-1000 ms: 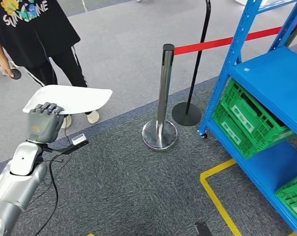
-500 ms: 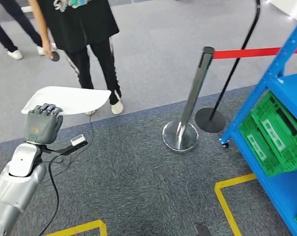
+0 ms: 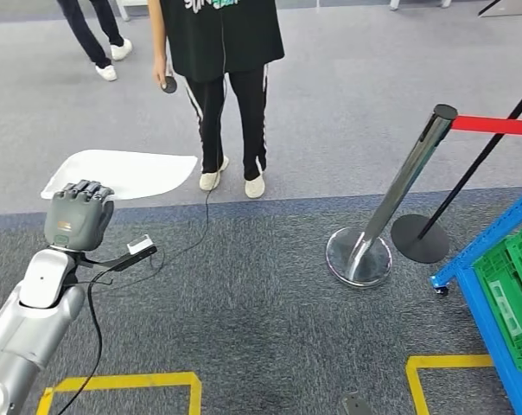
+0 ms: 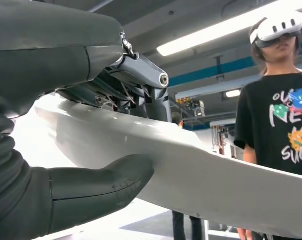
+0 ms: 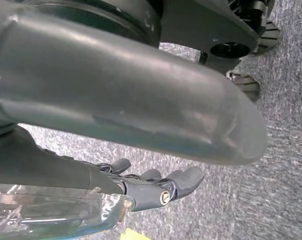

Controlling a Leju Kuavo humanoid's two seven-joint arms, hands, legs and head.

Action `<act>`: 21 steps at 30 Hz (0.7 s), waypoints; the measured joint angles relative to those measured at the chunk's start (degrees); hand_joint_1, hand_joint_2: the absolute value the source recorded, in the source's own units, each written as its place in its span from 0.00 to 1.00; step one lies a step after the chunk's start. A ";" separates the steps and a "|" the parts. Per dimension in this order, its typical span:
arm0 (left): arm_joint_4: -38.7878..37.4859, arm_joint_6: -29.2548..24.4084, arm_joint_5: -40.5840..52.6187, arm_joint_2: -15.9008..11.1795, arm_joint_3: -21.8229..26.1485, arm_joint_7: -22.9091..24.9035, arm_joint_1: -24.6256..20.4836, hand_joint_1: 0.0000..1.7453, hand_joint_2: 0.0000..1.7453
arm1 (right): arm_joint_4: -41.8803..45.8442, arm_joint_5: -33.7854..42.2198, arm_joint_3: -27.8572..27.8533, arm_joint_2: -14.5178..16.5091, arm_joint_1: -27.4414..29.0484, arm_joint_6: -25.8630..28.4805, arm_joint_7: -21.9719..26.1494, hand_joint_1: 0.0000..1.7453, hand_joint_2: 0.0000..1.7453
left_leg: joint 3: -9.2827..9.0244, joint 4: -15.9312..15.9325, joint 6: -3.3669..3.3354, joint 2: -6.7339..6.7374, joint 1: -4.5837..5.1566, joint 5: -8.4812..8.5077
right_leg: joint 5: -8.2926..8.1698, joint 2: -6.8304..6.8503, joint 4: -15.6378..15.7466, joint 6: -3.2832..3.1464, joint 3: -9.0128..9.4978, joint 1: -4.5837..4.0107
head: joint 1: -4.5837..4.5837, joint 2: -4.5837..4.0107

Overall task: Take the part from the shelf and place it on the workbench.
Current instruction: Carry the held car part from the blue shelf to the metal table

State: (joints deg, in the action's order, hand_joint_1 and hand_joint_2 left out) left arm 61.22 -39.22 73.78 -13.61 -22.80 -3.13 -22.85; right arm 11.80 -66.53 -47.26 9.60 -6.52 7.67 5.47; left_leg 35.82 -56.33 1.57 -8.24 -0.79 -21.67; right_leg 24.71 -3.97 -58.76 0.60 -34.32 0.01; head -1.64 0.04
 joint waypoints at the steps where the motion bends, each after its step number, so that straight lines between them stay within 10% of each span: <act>1: 0.00 -0.01 -0.02 -0.09 0.01 0.00 0.03 0.71 1.00 | 0.00 0.01 0.00 0.02 -0.07 0.00 0.01 0.00 0.00 | 0.37 -0.58 0.27 1.13 0.06 -0.48 | -0.15 0.69 0.23 -0.29 0.10 0.02 | -0.10 0.00; 4: 0.00 0.01 -0.28 -0.20 0.04 0.00 -0.28 0.71 1.00 | 0.00 0.15 0.00 0.05 0.00 0.01 0.03 0.00 0.00 | 4.19 -8.56 0.95 6.43 0.35 -5.10 | -0.30 2.97 0.70 -0.88 0.30 0.08 | -0.47 0.00; 7: 0.00 0.10 -0.98 -0.14 0.04 0.01 -0.16 0.71 1.00 | 0.00 0.36 -0.01 0.04 0.23 0.03 0.02 0.00 0.00 | 7.52 -15.63 1.68 7.53 -0.04 -6.98 | -0.12 5.54 0.69 -0.96 0.30 0.11 | -0.51 0.00; 10: 0.00 0.11 -1.34 -0.13 0.14 0.00 -0.30 0.71 1.00 | 0.01 0.42 0.00 0.05 0.21 0.03 0.02 0.00 0.00 | 3.03 -7.37 2.22 9.95 -0.28 -2.05 | 0.25 7.81 0.51 -0.44 0.44 0.13 | -0.55 0.00; 13: 0.02 0.14 -1.50 -0.05 0.23 0.00 -0.76 0.71 1.00 | 0.02 0.44 0.00 0.03 0.21 0.11 -0.02 0.00 0.00 | -0.35 -0.76 1.19 12.60 0.12 -0.52 | 0.91 9.79 -0.04 0.54 0.62 -0.38 | -0.47 0.00; 15: 0.02 0.18 -1.63 -0.15 0.37 0.00 -0.58 0.71 1.00 | 0.02 0.43 0.00 0.03 0.10 0.17 -0.09 0.00 0.00 | -0.25 -0.57 -0.01 11.09 0.25 -0.64 | 1.25 10.88 -0.06 1.16 0.85 -0.26 | -0.20 0.00; 17: 0.02 0.20 -1.71 -0.27 0.51 0.00 -0.47 0.71 1.00 | 0.02 0.42 0.01 0.05 -0.09 0.16 -0.12 0.00 0.00 | -0.31 -0.47 -0.82 9.72 0.12 -0.56 | 2.70 8.96 -1.93 1.77 0.19 0.11 | -0.03 0.00; 21: 0.01 0.21 -1.76 -0.03 0.51 0.00 -0.40 0.71 1.00 | 0.02 0.41 0.01 0.07 0.27 0.15 -0.15 0.00 0.00 | -0.36 -0.45 -1.70 6.77 0.19 -0.52 | 8.26 4.33 -15.42 1.97 -6.40 0.30 | 0.40 0.00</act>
State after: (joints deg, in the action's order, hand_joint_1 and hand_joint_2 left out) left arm 61.23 -39.01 72.02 -13.64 -22.29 -3.13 -23.25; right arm 11.82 -66.12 -47.25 9.66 -6.25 7.82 5.32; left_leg 35.46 -56.77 -0.13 -1.48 -0.59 -22.18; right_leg 32.97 0.36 -74.18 2.57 -40.71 0.31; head -1.24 0.04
